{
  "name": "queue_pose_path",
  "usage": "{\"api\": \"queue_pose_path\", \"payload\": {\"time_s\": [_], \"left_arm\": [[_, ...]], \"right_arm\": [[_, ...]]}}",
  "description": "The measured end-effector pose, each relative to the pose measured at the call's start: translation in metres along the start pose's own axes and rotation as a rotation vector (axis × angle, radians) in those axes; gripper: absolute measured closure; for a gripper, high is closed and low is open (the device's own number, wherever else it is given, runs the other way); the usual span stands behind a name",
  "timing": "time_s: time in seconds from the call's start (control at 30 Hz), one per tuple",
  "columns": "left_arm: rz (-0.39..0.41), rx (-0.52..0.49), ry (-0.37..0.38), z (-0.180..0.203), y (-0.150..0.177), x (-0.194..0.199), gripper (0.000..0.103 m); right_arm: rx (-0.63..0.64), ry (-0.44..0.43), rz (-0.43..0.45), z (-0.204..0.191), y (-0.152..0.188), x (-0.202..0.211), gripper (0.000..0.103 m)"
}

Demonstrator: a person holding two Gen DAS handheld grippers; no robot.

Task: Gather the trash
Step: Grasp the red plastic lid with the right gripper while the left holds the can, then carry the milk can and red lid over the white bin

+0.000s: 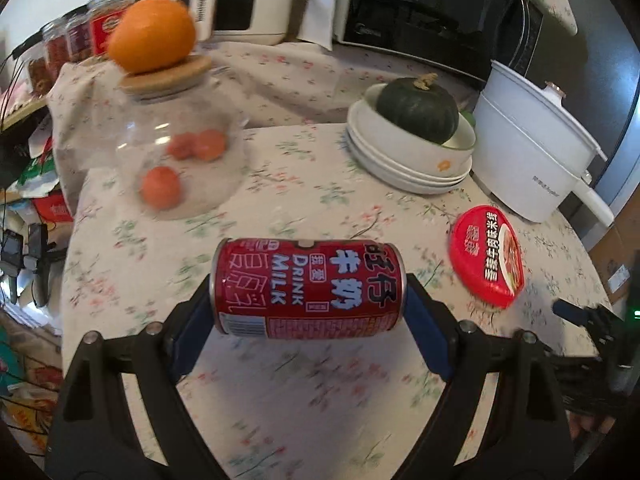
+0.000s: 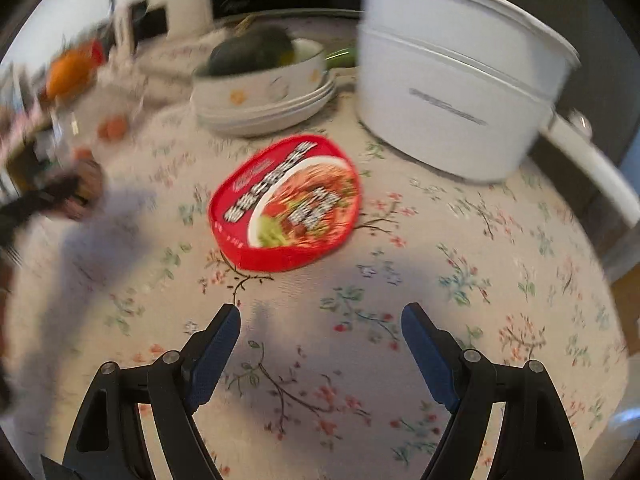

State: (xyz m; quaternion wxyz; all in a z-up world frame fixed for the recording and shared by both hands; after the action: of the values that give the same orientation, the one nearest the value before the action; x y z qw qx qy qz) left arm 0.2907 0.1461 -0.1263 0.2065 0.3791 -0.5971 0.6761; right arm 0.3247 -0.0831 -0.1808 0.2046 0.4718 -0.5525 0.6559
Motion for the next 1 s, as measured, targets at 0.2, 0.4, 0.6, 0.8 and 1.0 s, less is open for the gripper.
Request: {"api": "queue_pose_path", "payload": {"time_s": [0.2, 0.4, 0.6, 0.8, 1.0], "left_arm": [[-0.011, 0.014, 0.026, -0.016, 0.005, 0.000, 0.015], [-0.015, 0.017, 0.035, -0.021, 0.010, 0.000, 0.015], [-0.025, 0.011, 0.037, -0.017, 0.013, 0.005, 0.015], [-0.046, 0.015, 0.066, 0.001, 0.017, 0.023, 0.015], [-0.040, -0.031, 0.101, 0.028, 0.029, 0.065, 0.015]], "right_arm": [[0.037, 0.089, 0.055, -0.011, -0.018, -0.020, 0.019], [0.194, 0.230, 0.096, -0.030, -0.038, -0.029, 0.039], [0.315, 0.302, 0.121, -0.045, -0.042, -0.015, 0.088], [0.246, 0.221, 0.129, -0.024, -0.037, 0.037, 0.093], [0.092, 0.134, 0.112, 0.016, -0.010, 0.104, 0.093]]}}
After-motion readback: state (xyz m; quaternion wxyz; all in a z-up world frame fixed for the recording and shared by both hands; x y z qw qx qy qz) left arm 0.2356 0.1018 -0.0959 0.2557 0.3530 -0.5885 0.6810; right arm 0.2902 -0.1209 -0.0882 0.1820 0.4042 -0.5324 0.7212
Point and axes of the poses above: each gripper's, at about its wrist camera, not at the fingertips, and x roughly against the way its jaws point, z to its right, y to its underside, the point moved 6 cm from there along -x, roughly the way its jaws point, and after that the axes turned 10 degrees about -y, right-handed, at the moved point
